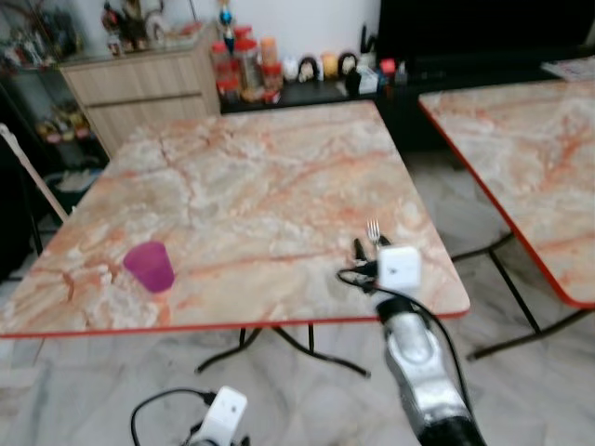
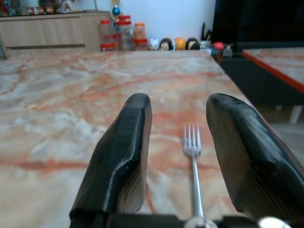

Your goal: Setting the table

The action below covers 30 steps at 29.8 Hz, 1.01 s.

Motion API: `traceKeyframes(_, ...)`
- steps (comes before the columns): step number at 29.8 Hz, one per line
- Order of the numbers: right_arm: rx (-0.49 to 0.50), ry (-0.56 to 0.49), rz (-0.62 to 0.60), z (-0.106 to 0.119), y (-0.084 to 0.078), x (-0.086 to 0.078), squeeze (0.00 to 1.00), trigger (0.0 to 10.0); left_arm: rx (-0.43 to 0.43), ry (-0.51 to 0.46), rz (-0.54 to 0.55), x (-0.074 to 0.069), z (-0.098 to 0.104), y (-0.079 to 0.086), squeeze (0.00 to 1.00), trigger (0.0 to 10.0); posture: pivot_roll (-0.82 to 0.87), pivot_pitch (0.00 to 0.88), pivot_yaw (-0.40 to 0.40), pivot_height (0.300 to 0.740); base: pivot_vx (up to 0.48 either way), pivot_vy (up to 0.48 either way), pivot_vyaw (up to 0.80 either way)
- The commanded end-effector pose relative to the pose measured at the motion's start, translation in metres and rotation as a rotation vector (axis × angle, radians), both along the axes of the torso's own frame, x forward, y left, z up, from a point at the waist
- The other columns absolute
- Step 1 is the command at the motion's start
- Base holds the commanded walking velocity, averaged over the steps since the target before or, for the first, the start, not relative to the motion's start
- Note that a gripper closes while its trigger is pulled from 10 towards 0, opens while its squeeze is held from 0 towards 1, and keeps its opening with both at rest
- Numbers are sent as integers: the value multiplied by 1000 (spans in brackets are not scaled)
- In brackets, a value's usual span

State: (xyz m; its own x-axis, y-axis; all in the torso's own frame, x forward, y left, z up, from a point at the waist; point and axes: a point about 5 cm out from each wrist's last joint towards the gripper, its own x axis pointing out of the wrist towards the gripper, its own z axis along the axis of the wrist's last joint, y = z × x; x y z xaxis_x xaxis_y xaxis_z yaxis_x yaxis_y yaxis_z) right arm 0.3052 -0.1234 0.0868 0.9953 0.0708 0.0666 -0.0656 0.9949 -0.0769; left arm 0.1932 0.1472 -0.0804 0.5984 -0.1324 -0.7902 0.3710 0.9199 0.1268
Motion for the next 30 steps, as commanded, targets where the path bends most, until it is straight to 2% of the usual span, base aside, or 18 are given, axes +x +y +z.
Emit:
traceKeyframes(1,4,-22,14,6,7,0,0,10000,32,12,15,-2,-1,14,0,10000,-12,0,72,740,319,0,0)
traceKeyframes(13,-14,-13,-33,3,-6,-6,0,10000,31,12,14,-1,-1,13,0,10000,-21,0,74,740,323,0,0)
traceKeyframes(19,-13,-14,-32,5,-5,-6,0,10000,29,11,15,-1,0,13,0,10000,-18,0,74,740,309,0,0)
traceKeyframes(30,-17,-3,-40,4,-4,-6,0,10000,29,17,10,-2,-1,13,0,10000,-21,0,75,740,0,0,0)
